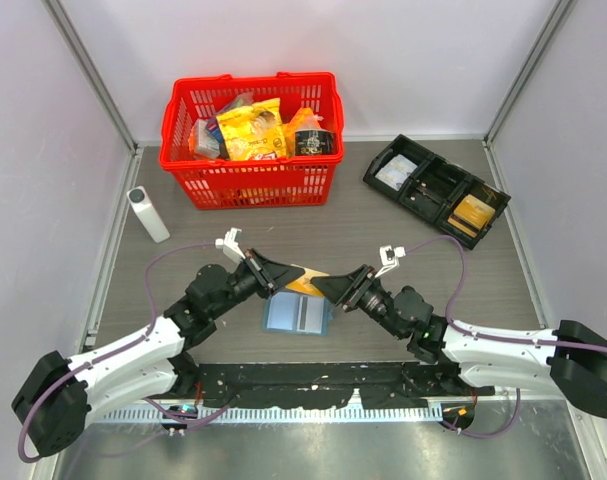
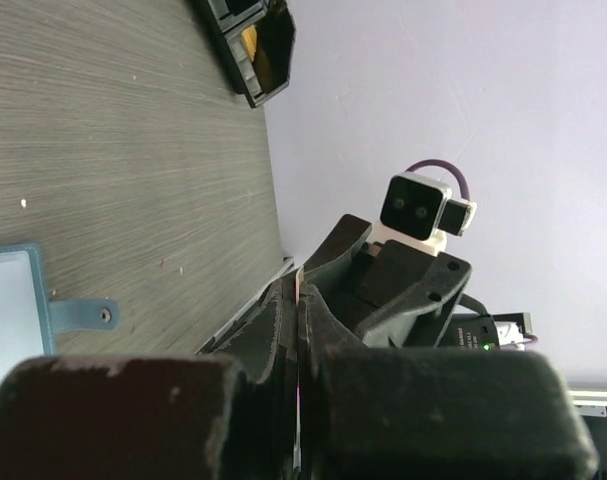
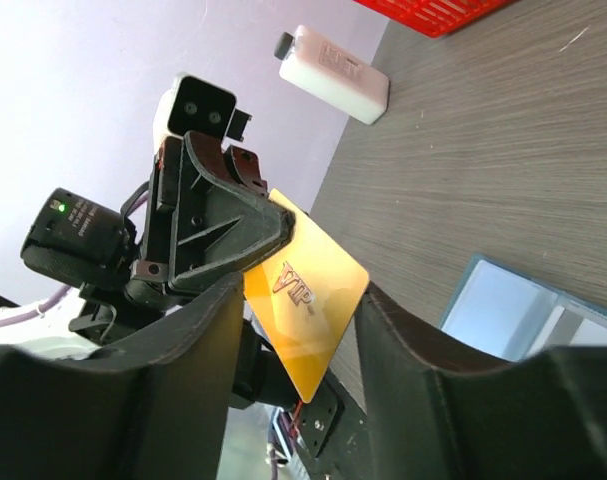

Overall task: Take the credit cards out of the card holder
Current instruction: Place the credit card in the storage box.

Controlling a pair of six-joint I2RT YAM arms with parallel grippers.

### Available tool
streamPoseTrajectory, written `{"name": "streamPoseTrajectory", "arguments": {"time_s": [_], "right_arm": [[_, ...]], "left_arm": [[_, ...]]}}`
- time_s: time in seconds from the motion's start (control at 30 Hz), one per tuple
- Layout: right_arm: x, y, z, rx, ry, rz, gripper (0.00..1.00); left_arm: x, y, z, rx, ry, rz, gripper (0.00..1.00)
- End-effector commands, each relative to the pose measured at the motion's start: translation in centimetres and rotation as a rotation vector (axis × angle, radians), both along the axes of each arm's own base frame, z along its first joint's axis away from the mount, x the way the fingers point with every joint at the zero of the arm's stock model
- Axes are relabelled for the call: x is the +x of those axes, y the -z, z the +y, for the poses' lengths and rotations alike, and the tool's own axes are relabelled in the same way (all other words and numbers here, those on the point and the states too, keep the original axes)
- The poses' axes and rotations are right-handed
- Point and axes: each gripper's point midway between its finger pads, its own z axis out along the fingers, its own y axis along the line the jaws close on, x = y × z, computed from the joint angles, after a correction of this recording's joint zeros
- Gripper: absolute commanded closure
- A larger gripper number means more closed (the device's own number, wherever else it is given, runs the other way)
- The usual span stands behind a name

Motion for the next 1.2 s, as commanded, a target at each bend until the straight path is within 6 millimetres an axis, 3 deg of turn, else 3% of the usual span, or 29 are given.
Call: {"name": "streamPoseTrajectory", "arguments": {"time_s": [0.0, 0.13, 0.23, 0.5, 0.53, 0.57, 0.6, 0.8, 0.83, 0.87, 0.9, 0.93, 0.97, 1.0, 1.17], "right_arm": [[-0.1, -2.9, 0.1, 0.125, -0.033, -0.032, 0.56], [0.1, -2.9, 0.0, 0.127, -0.041, -0.032, 0.76], [0.5, -2.9, -0.6, 0.118, -0.027, -0.033, 0.99], [2.2, -3.2, -3.8, -0.038, 0.087, -0.058, 0.99], [2.5, -2.2, -4.5, -0.096, 0.104, -0.036, 0.99], [3.1, -3.0, -5.0, -0.113, 0.127, -0.054, 0.99], [3.2, -2.4, -5.5, -0.159, 0.134, -0.035, 0.99], [5.6, -3.1, -8.5, -0.349, 0.186, -0.033, 0.99], [6.2, -1.7, -9.6, -0.411, 0.21, 0.014, 0.99], [6.5, -2.6, -9.8, -0.431, 0.202, -0.006, 0.99], [7.2, -1.7, -11.1, -0.475, 0.228, 0.032, 0.99], [8.1, -2.5, -12.2, -0.489, 0.26, 0.026, 0.99], [8.3, -1.7, -12.9, -0.525, 0.267, 0.061, 0.99], [9.2, -2.7, -14.4, -0.545, 0.319, 0.052, 0.99], [11.2, -2.6, -20.8, -0.672, 0.494, 0.148, 0.99]], "left_arm": [[-0.5, -2.5, -0.6, -0.089, 0.042, -0.058, 1.0], [-0.5, -2.8, -0.7, -0.095, 0.046, -0.067, 1.0], [-0.2, -2.7, -0.5, -0.078, 0.029, -0.082, 0.99], [1.4, -1.7, 1.1, 0.248, -0.003, -0.161, 0.6], [1.8, -2.0, 1.5, 0.291, -0.013, -0.176, 0.55], [2.3, -2.1, 2.3, 0.333, -0.031, -0.178, 0.52], [2.9, -3.1, 2.7, 0.355, -0.043, -0.204, 0.47], [5.2, -4.2, 6.5, 0.504, -0.012, -0.152, 0.32], [5.6, -4.2, 7.3, 0.513, -0.009, -0.129, 0.31], [6.0, -4.2, 8.2, 0.524, -0.015, -0.112, 0.29], [6.2, -4.2, 8.9, 0.535, -0.013, -0.101, 0.27], [6.5, -4.0, 9.7, 0.545, -0.023, -0.086, 0.27], [6.7, -4.0, 10.4, 0.558, -0.032, -0.084, 0.25], [6.9, -3.7, 11.3, 0.575, -0.049, -0.076, 0.23], [6.1, -1.4, 13.7, 0.715, -0.075, -0.074, 0.15]]}}
